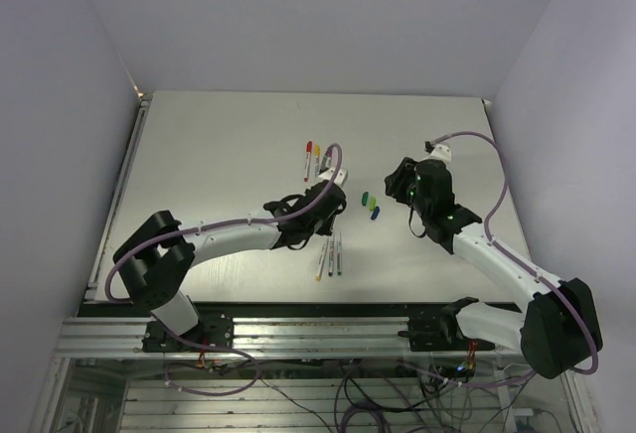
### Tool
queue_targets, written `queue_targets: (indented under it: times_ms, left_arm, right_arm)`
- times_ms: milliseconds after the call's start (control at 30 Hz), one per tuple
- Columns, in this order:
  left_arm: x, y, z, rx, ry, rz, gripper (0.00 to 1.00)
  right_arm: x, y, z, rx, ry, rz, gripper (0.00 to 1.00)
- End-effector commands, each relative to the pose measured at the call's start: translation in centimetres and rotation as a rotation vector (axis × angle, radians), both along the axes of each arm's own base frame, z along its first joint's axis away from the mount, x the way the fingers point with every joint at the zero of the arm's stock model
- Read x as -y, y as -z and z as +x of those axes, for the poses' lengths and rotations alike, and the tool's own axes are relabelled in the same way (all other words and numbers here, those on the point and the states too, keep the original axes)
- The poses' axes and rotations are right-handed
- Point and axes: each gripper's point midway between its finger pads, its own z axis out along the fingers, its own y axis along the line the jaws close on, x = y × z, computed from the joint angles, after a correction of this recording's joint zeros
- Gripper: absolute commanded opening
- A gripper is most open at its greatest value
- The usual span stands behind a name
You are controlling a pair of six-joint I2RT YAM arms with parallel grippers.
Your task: Insert the pens into the pen caps
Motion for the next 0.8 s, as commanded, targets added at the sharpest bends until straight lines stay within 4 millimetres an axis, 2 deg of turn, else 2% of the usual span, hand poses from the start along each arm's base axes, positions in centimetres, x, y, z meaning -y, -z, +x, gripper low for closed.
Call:
queue_targets:
  times_ms: [0, 167, 433, 600, 767]
  left_arm:
    - [-0.6, 1.6, -1.8, -0.032, 0.004, 0.046, 0.37]
    - [-0.5, 3.3, -3.4, -0.068, 0.008, 0.077, 0.36]
    - [-0.5, 5.2, -4.9, -0.104, 0.026, 0.130, 0.36]
    - [-1.3, 6.2, -5.9, -0.122, 0.031, 0.172, 0.38]
    - [-1.5, 6.3, -6.3, -0.130, 0.030, 0.179, 0.38]
  right_arm:
    - [-0.2, 0.7, 0.2, -0.012, -0.004, 0.013, 0.42]
    - [-0.2, 1.0, 0.1, -0.019, -0.003, 0.008, 0.41]
    - [0.1, 1.2, 0.1, -0.022, 0.004, -0.003, 0.41]
    - [-0.1, 1.4, 0.0, -0.028, 0.001, 0.000, 0.41]
    - [-0.4, 1.8, 0.1, -0.039, -0.010, 0.005, 0.41]
